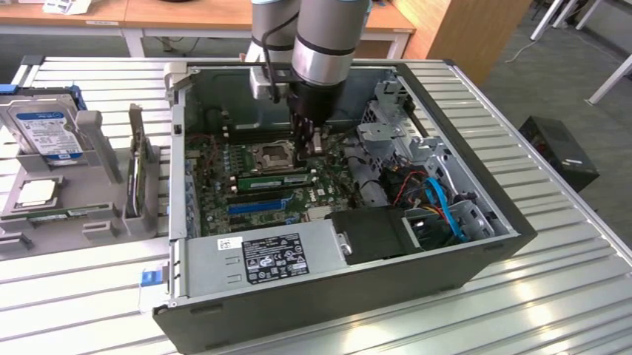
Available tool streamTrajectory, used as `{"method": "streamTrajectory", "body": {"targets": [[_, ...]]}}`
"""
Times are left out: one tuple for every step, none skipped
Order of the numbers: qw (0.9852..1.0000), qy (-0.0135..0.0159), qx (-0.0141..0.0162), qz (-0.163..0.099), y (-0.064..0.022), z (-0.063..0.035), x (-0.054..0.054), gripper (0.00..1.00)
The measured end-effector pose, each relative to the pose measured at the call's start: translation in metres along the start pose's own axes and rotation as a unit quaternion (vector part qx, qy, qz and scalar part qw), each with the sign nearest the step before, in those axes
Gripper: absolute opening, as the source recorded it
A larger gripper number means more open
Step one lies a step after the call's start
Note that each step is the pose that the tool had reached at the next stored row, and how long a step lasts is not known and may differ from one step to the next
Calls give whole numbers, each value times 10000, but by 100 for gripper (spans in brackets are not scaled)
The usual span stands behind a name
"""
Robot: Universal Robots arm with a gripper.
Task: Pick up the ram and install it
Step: 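Press down the ram until it locks into place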
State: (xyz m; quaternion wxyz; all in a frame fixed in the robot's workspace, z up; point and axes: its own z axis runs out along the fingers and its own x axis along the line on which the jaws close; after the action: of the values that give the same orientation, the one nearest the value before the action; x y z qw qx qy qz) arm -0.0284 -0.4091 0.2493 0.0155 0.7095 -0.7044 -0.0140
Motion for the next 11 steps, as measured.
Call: {"method": "streamTrajectory", "body": {"targets": [[10000,0,0,0,24,1,0,10],[10000,0,1,-1,49,2,0,10],[10000,0,2,-1,76,3,0,10],[10000,0,3,0,102,5,-1,10],[10000,0,4,0,130,6,-1,10],[10000,1,4,0,156,7,-1,10],[10000,0,5,0,182,8,-1,10],[10000,0,5,0,207,9,-1,10],[10000,0,6,0,232,10,-2,10],[10000,0,6,0,257,11,-2,10],[10000,0,7,0,283,12,-2,10]]}}
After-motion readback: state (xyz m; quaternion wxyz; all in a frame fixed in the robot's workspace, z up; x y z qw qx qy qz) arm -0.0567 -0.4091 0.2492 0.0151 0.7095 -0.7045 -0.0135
